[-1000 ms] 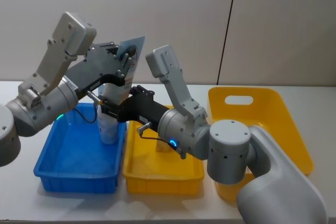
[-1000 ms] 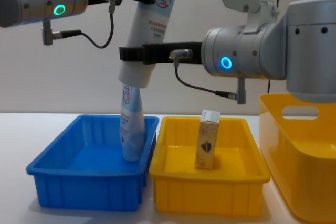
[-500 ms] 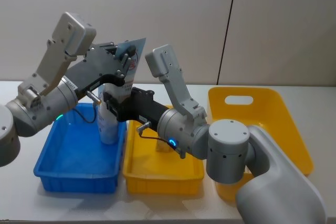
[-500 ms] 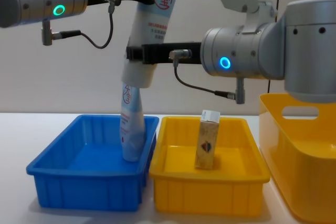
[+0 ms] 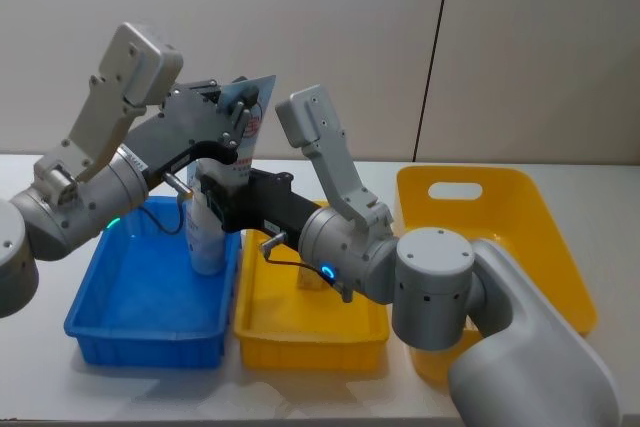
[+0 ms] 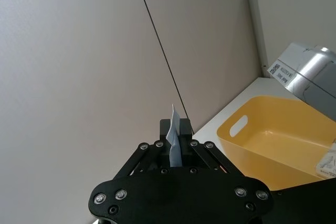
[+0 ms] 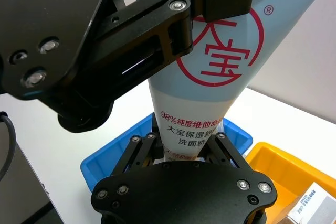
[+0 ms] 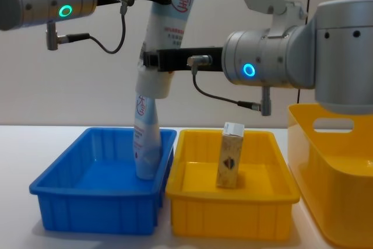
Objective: Bimanual collaborative sorting of washing and personal care products
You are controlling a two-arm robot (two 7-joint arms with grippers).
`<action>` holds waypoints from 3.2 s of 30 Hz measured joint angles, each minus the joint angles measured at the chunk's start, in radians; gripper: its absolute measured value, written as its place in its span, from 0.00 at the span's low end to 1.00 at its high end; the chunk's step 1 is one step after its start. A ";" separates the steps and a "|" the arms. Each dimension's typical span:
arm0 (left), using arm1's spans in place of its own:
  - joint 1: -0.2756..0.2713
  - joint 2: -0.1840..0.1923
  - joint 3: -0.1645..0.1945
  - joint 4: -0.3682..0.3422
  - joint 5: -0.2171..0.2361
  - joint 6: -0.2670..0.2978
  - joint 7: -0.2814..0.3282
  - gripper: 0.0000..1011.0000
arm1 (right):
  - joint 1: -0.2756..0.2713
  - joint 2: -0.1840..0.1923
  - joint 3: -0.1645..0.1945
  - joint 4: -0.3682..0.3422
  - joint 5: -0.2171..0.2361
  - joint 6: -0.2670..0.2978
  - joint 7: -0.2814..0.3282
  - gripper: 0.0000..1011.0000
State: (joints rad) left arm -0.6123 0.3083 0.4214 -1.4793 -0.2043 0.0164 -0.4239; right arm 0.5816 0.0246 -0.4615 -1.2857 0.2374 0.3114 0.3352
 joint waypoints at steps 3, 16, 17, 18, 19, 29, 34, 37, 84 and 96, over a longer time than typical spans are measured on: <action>0.000 0.000 0.000 0.000 0.000 0.000 0.000 0.08 | 0.000 0.000 0.000 0.000 0.000 0.000 0.000 0.26; 0.000 0.000 0.000 0.000 0.000 0.000 0.000 0.13 | 0.001 0.000 0.000 0.001 0.000 0.000 0.000 0.24; 0.000 0.000 0.000 0.000 0.000 0.000 0.000 0.18 | 0.001 0.000 0.000 0.001 0.000 0.000 0.000 0.24; 0.000 0.000 0.000 0.000 0.000 0.000 0.000 0.20 | 0.001 0.000 0.000 0.001 0.000 0.000 0.000 0.23; 0.000 0.000 0.000 0.000 0.000 0.000 0.000 0.22 | 0.001 0.000 0.000 0.001 0.000 0.000 0.000 0.22; 0.000 0.000 0.000 0.000 0.000 0.000 0.000 0.53 | 0.001 0.000 0.000 0.001 0.000 0.000 0.000 0.20; 0.000 0.000 0.000 0.000 0.000 0.000 0.000 0.67 | 0.001 0.002 0.001 0.000 0.000 -0.004 -0.005 0.20; 0.000 0.000 0.000 0.000 0.000 0.000 0.000 0.78 | 0.002 0.006 0.006 0.000 0.000 -0.008 -0.012 0.20; 0.000 0.000 0.000 0.000 0.000 0.000 0.000 0.99 | -0.044 0.221 0.202 -0.154 -0.074 0.216 -0.188 0.18; 0.000 0.000 0.000 0.000 0.000 0.000 0.000 0.99 | -0.056 0.266 0.214 -0.163 -0.119 0.373 -0.227 0.18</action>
State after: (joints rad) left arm -0.6123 0.3084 0.4215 -1.4793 -0.2043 0.0163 -0.4240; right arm 0.5260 0.2908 -0.2479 -1.4486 0.1185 0.6842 0.1082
